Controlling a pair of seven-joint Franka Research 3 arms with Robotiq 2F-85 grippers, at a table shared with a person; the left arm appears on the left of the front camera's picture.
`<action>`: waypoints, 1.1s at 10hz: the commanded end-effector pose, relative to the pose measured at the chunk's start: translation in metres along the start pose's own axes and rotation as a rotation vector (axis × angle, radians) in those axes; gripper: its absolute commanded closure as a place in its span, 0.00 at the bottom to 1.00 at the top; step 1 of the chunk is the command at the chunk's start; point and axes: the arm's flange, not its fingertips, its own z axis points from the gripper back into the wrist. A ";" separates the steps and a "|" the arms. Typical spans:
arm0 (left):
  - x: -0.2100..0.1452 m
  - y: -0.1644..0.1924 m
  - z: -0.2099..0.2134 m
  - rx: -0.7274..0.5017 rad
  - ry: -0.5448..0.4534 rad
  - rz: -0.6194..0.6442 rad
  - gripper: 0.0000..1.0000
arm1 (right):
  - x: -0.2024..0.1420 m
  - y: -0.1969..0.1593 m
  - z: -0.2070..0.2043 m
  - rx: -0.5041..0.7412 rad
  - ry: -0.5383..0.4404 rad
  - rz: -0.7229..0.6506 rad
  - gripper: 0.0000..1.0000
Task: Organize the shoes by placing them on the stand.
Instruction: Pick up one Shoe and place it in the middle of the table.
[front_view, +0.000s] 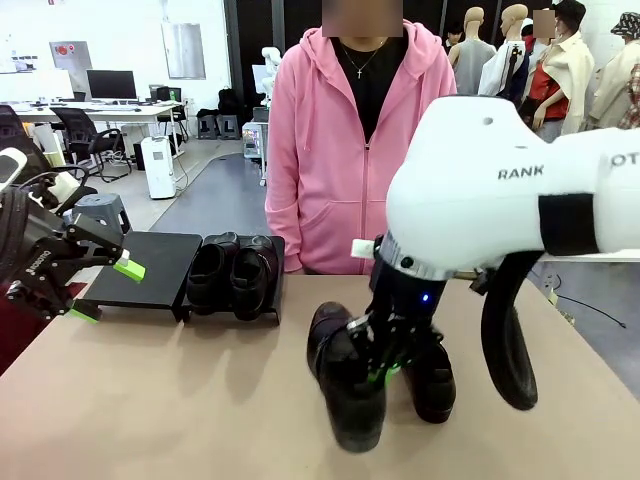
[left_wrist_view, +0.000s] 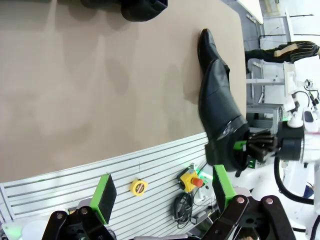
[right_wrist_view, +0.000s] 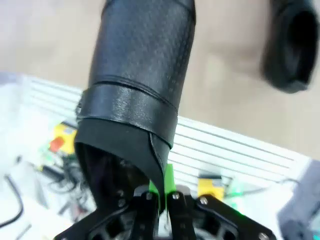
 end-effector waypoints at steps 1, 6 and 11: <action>-0.001 0.000 0.002 -0.025 0.003 0.001 0.00 | 0.040 0.033 -0.043 0.147 0.019 0.139 1.00; -0.001 0.000 0.002 -0.025 0.003 0.001 0.00 | 0.127 0.085 -0.109 0.190 0.003 -0.055 1.00; -0.001 0.000 0.002 -0.025 0.003 0.001 0.00 | 0.133 0.089 -0.125 0.098 0.089 -0.077 1.00</action>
